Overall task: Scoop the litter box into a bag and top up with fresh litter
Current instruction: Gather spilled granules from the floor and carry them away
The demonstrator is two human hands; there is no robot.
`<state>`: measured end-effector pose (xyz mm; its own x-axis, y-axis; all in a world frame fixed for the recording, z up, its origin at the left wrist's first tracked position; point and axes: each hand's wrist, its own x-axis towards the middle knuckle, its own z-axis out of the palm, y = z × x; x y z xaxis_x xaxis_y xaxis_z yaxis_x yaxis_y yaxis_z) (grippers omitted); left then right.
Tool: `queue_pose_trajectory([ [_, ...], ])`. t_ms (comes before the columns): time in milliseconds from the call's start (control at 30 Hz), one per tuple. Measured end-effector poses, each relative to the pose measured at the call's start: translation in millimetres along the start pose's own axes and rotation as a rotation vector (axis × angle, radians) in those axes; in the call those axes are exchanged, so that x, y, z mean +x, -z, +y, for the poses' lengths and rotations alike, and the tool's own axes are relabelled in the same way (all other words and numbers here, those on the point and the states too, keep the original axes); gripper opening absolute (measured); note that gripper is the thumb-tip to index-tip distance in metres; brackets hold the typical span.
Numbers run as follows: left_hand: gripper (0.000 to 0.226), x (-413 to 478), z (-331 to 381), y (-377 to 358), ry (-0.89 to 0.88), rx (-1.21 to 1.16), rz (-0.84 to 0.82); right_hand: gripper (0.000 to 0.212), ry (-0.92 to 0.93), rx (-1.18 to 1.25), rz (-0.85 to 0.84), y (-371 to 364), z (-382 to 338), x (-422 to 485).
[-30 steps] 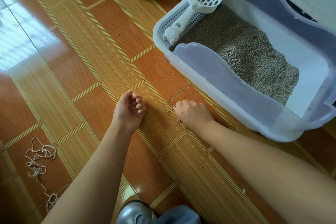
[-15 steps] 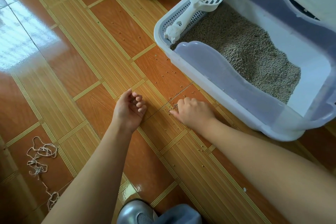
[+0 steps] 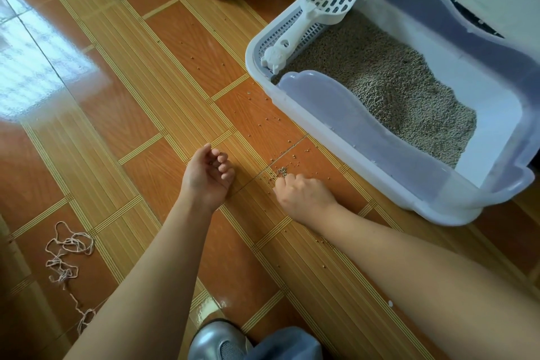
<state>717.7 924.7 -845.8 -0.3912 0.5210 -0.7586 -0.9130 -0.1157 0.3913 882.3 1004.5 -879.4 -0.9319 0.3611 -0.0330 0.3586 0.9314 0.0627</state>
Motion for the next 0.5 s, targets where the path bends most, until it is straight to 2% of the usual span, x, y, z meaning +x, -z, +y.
queue_pose_trajectory([
  [167,0.037,-0.2,0.0,0.9,-0.008,-0.010,-0.004,0.035,-0.042,0.100,-0.025,8.2,-3.2,-0.9],
  [300,0.036,0.1,-0.3,2.7,-0.013,-0.002,0.000,0.061,-0.125,0.321,-0.140,11.2,-1.4,4.2],
  [333,0.035,0.4,-0.5,2.7,-0.014,-0.002,0.003,0.059,-0.150,0.331,-0.173,18.5,-3.0,5.8],
  [367,0.035,0.7,-0.4,2.5,-0.017,-0.007,0.005,0.048,-0.199,0.338,-0.209,23.3,-4.8,5.4],
  [400,0.035,1.0,-0.3,1.7,-0.020,-0.013,0.005,0.034,-0.267,0.415,-0.207,22.2,-2.5,8.8],
  [433,0.034,1.3,-0.1,0.7,-0.025,-0.020,0.003,0.030,-0.364,0.556,-0.230,24.7,2.4,13.1],
  [500,0.035,1.6,0.7,-2.6,-0.042,-0.030,-0.006,0.039,-0.554,1.002,-0.281,34.4,9.0,20.7],
])
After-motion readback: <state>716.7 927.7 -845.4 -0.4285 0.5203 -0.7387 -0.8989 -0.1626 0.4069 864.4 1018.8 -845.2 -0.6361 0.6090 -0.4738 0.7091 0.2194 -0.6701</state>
